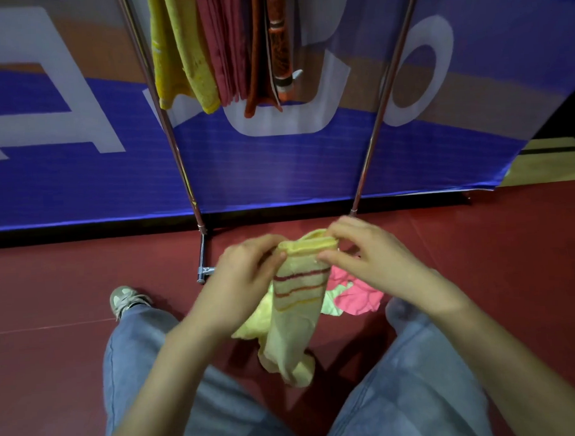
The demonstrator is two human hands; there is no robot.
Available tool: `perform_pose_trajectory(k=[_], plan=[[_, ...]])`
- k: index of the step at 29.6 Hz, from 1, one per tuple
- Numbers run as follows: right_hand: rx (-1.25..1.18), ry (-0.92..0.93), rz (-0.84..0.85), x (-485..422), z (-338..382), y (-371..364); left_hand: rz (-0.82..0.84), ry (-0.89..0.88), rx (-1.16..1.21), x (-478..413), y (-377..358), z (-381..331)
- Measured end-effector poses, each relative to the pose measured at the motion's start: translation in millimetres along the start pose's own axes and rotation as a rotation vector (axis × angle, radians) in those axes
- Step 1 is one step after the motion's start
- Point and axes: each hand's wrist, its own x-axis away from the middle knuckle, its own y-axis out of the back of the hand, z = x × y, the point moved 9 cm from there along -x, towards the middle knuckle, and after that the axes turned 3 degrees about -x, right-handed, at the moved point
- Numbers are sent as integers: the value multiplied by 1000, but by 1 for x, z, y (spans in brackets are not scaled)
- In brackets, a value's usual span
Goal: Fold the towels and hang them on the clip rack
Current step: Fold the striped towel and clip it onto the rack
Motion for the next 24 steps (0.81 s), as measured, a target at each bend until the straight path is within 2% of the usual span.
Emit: perform_pose_trajectory(k=[6,9,16,24], plan=[[-356,335,-328,-24,88,107,-226,-275,-70,-39,99,-91],[-536,485,-390,-16,115,134,-301,-389,-62,-33,124,-123],[-769,146,-356,-15,52,83,-131,-143,6,-24,76,-71],[-879,46,-253,-5,37,64,-3,-64,-14,-25,67,-59]])
